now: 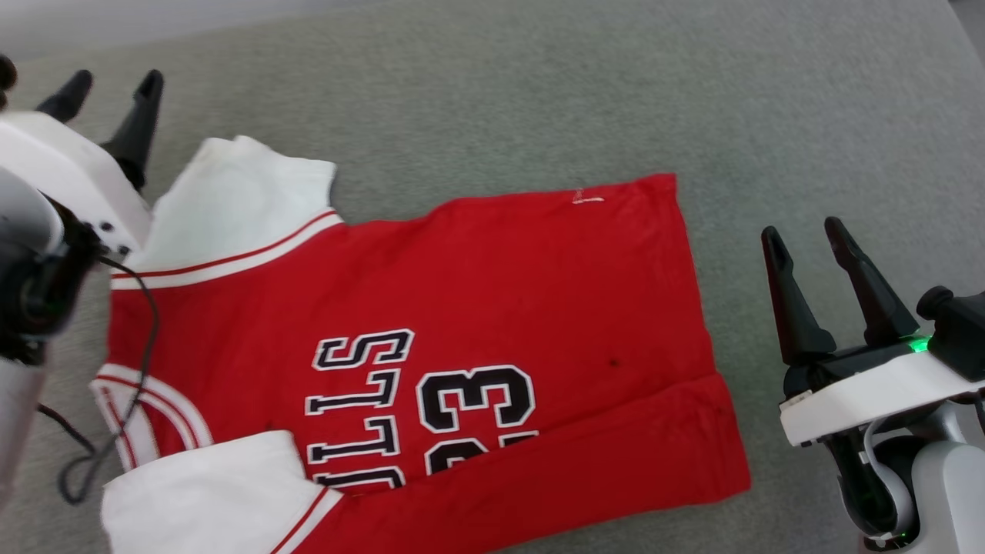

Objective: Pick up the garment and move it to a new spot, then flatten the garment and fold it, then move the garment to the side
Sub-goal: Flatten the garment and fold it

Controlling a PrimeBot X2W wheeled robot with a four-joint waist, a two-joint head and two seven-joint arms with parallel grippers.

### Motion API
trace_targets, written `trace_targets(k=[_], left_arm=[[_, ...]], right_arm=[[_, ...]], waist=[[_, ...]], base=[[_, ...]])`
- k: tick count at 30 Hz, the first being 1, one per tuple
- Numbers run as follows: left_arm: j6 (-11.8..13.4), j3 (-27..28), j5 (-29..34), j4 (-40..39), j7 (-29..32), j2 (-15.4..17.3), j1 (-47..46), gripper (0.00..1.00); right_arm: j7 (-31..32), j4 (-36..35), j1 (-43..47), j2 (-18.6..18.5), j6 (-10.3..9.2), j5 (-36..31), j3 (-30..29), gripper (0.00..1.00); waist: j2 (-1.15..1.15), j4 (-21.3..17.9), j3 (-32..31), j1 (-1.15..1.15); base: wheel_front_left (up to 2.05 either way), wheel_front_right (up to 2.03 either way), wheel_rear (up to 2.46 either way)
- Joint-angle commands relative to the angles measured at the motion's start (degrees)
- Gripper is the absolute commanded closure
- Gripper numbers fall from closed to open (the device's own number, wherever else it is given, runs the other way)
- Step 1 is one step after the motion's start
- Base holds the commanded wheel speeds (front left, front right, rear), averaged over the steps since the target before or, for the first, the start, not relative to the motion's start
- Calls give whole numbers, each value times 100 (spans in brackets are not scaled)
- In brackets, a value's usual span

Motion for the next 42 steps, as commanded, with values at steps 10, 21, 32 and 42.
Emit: trace_targets(k=[10, 21, 32, 42], left_arm=[[-274, -601, -403, 695, 3016, 946, -962, 0], [180, -960, -683, 1000, 4549, 1092, -523, 100], [197, -791, -666, 932, 3881, 711, -852, 100], [-335, -993, -338, 542, 2891, -34, -1697, 100]], right_arm=[[-126, -71, -138, 228, -5, 114, 270, 0], [-131, 153, -91, 294, -5, 420, 267, 0], [1497, 662, -1359, -392, -5, 1432, 355, 0], [4128, 1853, -2944, -1002, -5, 1672, 621, 0]], waist=[[0, -1001, 837, -1], [0, -1313, 1136, -1], [0, -853, 1002, -1], [0, 374, 993, -1]], base=[[0, 0, 0], [0, 0, 0], [0, 0, 0], [0, 0, 0]])
